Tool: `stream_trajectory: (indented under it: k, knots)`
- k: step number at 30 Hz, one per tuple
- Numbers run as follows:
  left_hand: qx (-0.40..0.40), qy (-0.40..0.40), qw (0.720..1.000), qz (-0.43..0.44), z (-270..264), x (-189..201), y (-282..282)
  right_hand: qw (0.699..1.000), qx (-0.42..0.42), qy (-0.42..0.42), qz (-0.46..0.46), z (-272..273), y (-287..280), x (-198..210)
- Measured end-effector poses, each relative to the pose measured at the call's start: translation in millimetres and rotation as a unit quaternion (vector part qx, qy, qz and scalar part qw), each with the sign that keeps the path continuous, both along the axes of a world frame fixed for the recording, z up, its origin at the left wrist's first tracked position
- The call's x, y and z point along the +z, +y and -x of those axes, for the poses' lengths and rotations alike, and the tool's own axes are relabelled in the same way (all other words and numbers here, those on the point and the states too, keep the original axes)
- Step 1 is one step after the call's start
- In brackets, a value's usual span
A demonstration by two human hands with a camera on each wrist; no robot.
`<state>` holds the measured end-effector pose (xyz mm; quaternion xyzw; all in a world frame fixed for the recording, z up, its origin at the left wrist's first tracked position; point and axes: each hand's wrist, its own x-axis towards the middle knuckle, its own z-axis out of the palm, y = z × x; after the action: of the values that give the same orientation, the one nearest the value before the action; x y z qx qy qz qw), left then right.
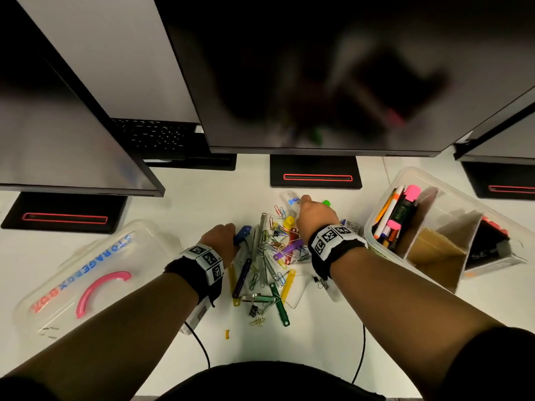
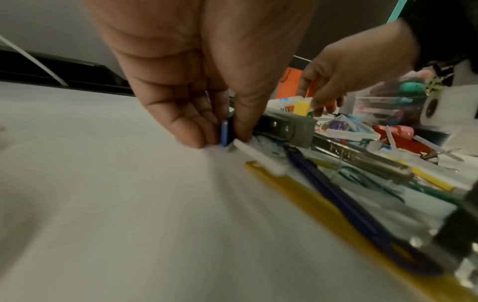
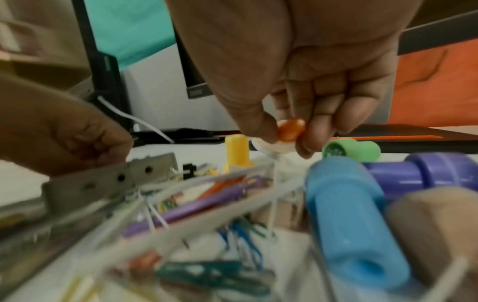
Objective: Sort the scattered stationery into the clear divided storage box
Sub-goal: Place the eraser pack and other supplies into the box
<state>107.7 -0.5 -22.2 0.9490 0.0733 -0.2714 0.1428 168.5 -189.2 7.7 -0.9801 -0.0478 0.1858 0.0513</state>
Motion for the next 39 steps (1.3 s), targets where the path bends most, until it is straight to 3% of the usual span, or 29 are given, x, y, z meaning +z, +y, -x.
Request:
stream_trajectory:
  k: [7, 15, 19, 25, 30, 39]
  knots:
    - [0.024, -0.064, 0.997, 0.020, -13, 24, -2, 0.980, -0.085, -0.086, -0.159, -3, -12, 34]
    - [-0.038, -0.176, 0.983, 0.032, -40, 78, -32, 0.901, -0.218, -0.179, -0.330, 14, -85, 93]
    - [-0.087, -0.237, 0.963, 0.094, -42, 109, -81, 0.905, -0.228, -0.191, -0.304, 24, -130, 118]
    - [-0.147, -0.276, 0.926, 0.213, -30, 144, -165, 0.880, -0.262, -0.221, -0.328, 50, -199, 158]
    - [-0.210, -0.275, 0.896, 0.277, -15, 150, -220, 0.921, -0.257, -0.188, -0.225, 77, -252, 177]
    - [-0.338, -0.211, 0.877, 0.269, 6, 143, -301, 0.956, -0.291, -0.020, -0.029, 91, -296, 141]
